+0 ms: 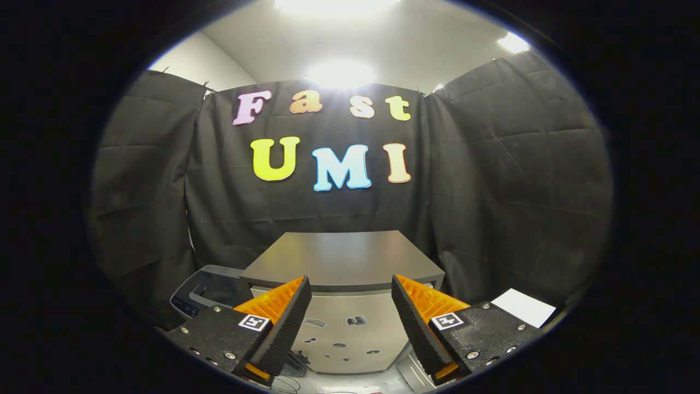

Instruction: Put the clothes into the washing machine and then close the washing machine lid.

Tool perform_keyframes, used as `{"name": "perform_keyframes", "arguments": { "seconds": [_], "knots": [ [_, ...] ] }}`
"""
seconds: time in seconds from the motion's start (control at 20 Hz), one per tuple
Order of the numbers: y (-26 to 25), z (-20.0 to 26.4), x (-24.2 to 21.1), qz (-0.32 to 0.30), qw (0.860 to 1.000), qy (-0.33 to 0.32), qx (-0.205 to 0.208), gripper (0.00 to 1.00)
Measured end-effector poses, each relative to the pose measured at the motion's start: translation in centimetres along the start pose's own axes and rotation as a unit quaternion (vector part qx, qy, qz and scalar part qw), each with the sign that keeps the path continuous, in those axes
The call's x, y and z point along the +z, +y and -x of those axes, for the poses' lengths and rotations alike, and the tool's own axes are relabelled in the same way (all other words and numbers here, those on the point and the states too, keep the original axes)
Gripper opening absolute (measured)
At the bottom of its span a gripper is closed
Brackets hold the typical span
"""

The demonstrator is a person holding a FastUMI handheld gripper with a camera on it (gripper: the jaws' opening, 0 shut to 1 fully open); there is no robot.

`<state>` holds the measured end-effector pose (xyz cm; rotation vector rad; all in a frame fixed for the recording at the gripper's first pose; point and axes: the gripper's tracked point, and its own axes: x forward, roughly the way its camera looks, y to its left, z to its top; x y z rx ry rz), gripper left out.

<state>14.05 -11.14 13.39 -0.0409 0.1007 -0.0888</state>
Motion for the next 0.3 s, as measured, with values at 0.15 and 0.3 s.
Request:
{"name": "perform_keyframes", "arguments": {
  "seconds": [0.15, 0.3],
  "knots": [
    [-0.3, 0.6, 0.0, -0.005, 1.0, 0.001, 0.0, 0.92],
    [-0.4, 1.4, 0.6, -0.008, 1.0, -0.006, 0.001, 0.92]
  ]
}}
